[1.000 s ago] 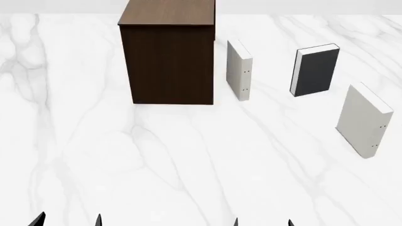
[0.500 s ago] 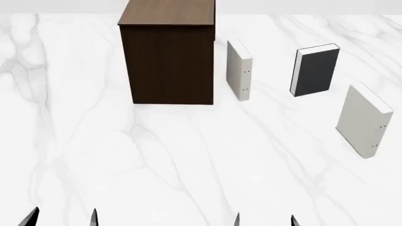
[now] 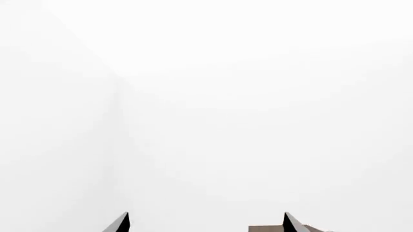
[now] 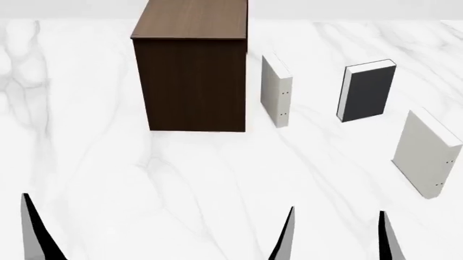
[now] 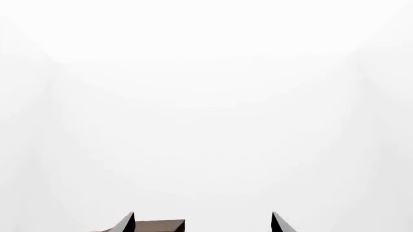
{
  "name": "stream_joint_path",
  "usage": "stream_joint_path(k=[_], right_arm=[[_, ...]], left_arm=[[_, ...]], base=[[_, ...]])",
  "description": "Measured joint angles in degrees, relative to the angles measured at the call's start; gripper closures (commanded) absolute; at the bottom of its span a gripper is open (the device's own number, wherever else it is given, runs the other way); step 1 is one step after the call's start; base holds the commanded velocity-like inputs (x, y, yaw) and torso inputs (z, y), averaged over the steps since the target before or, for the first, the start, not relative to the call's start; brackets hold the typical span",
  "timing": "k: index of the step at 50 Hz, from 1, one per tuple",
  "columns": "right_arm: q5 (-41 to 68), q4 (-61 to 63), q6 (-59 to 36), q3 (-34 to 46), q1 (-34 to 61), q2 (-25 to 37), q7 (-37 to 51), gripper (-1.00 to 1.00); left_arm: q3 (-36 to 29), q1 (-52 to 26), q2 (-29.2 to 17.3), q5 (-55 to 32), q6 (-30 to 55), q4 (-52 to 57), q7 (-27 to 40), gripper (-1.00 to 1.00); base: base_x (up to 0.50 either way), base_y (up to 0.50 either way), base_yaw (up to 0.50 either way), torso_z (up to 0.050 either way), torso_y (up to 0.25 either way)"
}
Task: Pick up the book in the middle and place it on the cabinet shelf.
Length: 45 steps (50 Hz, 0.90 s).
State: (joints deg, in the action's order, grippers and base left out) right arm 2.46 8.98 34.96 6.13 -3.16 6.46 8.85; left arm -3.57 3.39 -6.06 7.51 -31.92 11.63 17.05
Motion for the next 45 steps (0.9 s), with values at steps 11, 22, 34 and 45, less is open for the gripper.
stream_joint_path(k=[11, 22, 34, 45], right_arm=[[-0.02, 0.77, 1.27, 1.10, 0.01, 0.99, 0.58, -1.00], [0.01, 1.20, 1.54, 2.01, 0.14, 1.78, 1.11, -1.00], [0.06, 1.16, 1.37, 2.74, 0.38, 2.42, 1.78, -1.00], [0.07, 1.21, 1.23, 3.42, 0.42, 2.94, 2.31, -1.00]], left_arm=[[-0.90, 0.19, -0.94, 0.59, -1.38, 0.82, 1.29, -1.00], [-1.88, 0.25, -1.75, 0.65, -1.38, 1.19, 2.01, -1.00], [-2.78, 0.28, -2.52, 0.55, -1.12, 1.31, 2.68, -1.00], [-3.48, 0.36, -3.16, 0.39, -1.00, 1.37, 3.25, -1.00]], base=[[0.50, 0.00, 0.00, 0.000, 0.000], [0.50, 0.00, 0.00, 0.000, 0.000], [0.50, 0.00, 0.00, 0.000, 0.000], [0.50, 0.00, 0.00, 0.000, 0.001]])
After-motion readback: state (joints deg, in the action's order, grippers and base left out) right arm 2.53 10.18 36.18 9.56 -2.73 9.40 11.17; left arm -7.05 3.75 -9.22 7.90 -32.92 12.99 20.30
